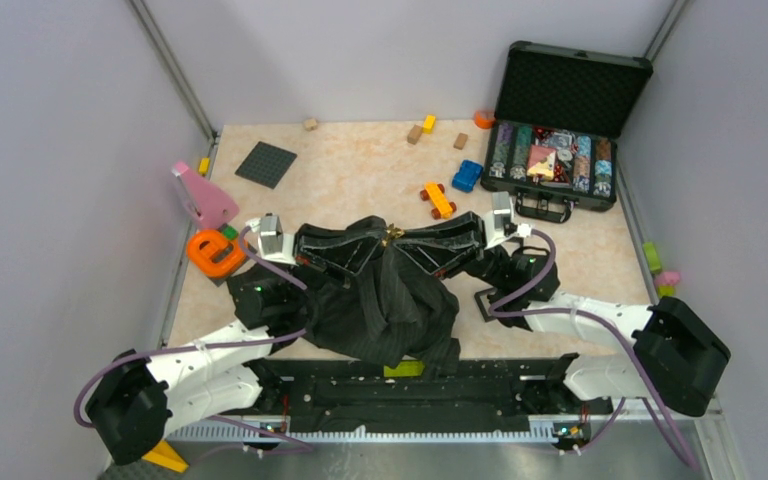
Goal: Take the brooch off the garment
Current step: Remove the brooch from the clothes.
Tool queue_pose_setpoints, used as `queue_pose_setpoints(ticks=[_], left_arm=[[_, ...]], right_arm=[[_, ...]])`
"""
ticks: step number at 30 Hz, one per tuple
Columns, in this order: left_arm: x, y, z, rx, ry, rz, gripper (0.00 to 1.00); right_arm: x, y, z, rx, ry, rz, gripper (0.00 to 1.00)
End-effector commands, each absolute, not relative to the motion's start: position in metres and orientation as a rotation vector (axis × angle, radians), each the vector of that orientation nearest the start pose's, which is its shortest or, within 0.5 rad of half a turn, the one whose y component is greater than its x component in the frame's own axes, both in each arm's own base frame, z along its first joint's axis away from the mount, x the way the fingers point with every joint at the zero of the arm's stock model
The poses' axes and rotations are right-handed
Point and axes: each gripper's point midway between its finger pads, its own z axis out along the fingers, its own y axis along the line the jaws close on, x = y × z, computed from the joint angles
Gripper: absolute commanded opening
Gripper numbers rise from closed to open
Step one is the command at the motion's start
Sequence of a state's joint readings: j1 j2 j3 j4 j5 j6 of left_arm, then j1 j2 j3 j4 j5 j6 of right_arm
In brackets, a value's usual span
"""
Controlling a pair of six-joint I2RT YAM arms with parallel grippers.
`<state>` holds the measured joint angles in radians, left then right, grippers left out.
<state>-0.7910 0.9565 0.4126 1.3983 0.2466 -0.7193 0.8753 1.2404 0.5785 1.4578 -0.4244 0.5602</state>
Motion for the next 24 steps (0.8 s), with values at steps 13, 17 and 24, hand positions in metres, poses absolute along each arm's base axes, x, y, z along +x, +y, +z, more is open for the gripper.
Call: queue_pose_setpoints(ticks=[13,17,24], left_arm=[[0.127,-0.259,0.441,0.406,0.665,-1.623,0.0],[0.132,-0.272,0.426,0.465,0.794,-1.591,0.0],[0.134,-0.273,0.412,0.517,0.886,-1.508,0.0]], right_arm=[[0.142,0.325,0.422,-0.593,0.671,1.519,0.0],[0.141,0.333,0.417,-0.649,0.723,1.512,0.0],[0.142,0.334,0.41,-0.67,0.765,1.502,0.0]])
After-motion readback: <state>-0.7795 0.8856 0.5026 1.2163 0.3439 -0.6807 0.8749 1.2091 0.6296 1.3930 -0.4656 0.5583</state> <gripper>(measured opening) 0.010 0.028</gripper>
